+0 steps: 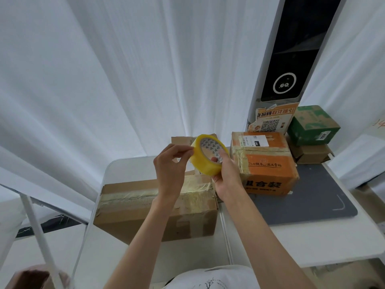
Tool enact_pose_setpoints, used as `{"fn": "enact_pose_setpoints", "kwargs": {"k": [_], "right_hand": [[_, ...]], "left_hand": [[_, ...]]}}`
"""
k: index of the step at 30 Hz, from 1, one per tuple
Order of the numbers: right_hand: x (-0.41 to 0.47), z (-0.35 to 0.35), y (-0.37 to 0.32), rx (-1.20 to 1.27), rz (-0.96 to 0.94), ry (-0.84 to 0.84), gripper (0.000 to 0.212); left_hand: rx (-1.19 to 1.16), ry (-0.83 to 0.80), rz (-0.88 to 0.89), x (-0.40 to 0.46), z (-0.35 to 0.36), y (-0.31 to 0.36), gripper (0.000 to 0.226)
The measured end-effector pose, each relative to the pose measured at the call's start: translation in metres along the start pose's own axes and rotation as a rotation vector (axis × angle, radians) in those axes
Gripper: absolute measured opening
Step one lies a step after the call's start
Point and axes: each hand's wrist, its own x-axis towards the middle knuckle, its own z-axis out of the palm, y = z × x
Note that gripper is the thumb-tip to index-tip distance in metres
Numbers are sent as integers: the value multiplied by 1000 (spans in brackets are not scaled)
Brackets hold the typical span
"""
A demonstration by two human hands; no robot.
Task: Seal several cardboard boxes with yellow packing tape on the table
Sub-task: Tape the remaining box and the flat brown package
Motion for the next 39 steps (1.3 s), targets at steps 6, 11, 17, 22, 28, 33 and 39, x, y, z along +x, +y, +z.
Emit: {"fn": "enact_pose_setpoints", "kwargs": {"k": [6, 11, 17, 22, 28, 33, 39], "right_hand": [[2, -1, 7, -18, 9, 6, 23], [4, -2, 13, -26, 27, 32, 24], [-2, -4, 14, 125, 187, 14, 26], [0, -7, 9, -33, 28, -109, 33], [-17, -4, 11, -202, -76, -305, 24], [-15, -13, 14, -689, -271, -481, 37], [-6, -14, 21, -925, -728, -431, 42]], "left_hand": [[131, -60, 45, 2, 9, -9, 8], [217, -163, 50, -3, 11, -16, 20], [208, -360, 64, 1, 1, -4, 19], [109, -500, -116, 23, -10, 13, 12], [109, -639, -269, 71, -15, 23, 13], [213, -579, -182, 88, -19, 27, 21], [213, -503, -130, 91, -26, 25, 15]]}}
